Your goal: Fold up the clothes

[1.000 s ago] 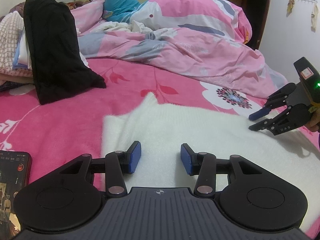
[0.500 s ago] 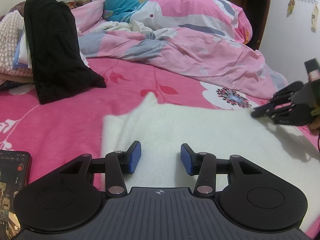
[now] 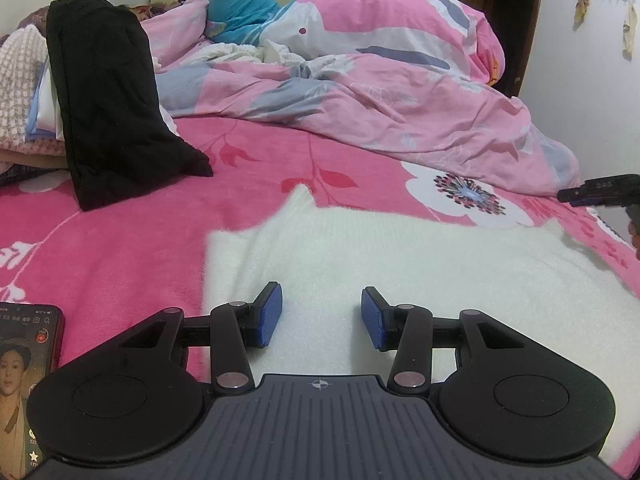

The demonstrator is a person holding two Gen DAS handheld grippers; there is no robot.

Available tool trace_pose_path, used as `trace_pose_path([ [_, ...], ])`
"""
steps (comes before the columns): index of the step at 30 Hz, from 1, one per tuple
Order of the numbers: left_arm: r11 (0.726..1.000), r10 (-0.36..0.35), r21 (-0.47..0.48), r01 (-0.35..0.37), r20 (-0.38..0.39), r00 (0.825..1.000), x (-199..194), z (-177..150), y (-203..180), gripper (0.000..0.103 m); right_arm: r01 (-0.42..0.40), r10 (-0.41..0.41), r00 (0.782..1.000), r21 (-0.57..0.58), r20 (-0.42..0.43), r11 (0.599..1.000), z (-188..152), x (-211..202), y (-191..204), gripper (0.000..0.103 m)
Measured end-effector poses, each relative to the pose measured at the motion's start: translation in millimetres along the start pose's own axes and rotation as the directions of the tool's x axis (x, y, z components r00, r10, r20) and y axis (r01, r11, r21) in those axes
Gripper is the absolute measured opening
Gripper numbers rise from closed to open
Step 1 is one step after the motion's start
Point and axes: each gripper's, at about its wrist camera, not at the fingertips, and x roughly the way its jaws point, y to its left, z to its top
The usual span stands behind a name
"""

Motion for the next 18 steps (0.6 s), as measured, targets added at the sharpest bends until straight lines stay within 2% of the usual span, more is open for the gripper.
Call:
trace_pose_path([
  [4, 1.0, 0.007, 0.011, -0.007, -0.001, 1.0, 0, -1, -2, 0.045, -0.075, 0.075, 0.995, 0.017, -0.063, 0.997, -14, 13, 9, 0.049],
  [5, 1.0, 0.008, 0.012, -0.008, -0.002, 1.0, 0, -1, -2, 0.045, -0.093, 0.094, 0.992, 0.021, -0.078, 0.995, -17, 17, 11, 0.036],
  [6, 1.0, 0.008, 0.012, -0.008, -0.002, 1.0, 1, 0, -2, 0.045, -0.111, 0.113, 0.989, 0.027, -0.094, 0.993, -21, 20, 14, 0.027],
  [8, 1.0, 0.005, 0.007, -0.005, -0.004, 1.0, 1, 0, -1, 0.045, -0.004, 0.021, 0.99, 0.127, -0.137, 0.992, -21, 34, -2, 0.024],
  [10, 1.0, -0.012, -0.01, 0.011, -0.009, 1.0, 2, 2, 2, 0.045, 0.075, -0.036, 0.991, 0.314, -0.127, 0.946, -25, 22, -36, 0.024],
  [12, 0.999, -0.033, -0.037, 0.033, -0.015, 0.999, 3, 4, 7, 0.045, 0.064, -0.04, 0.997, 0.467, -0.061, 0.882, -34, -17, -64, 0.024],
  [13, 0.997, -0.047, -0.057, 0.046, -0.019, 0.999, 3, 5, 10, 0.045, 0.047, -0.044, 0.999, 0.505, -0.018, 0.862, -40, -44, -72, 0.024],
  [15, 0.992, -0.077, -0.103, 0.074, -0.028, 0.997, 3, 8, 17, 0.046, 0.026, -0.081, 0.993, 0.517, 0.085, 0.856, -50, -112, -76, 0.025],
  [18, 0.982, -0.104, -0.161, 0.098, -0.032, 0.994, -2, 12, 23, 0.046, 0.046, -0.17, 0.961, 0.481, 0.217, 0.875, -64, -222, -73, 0.026],
])
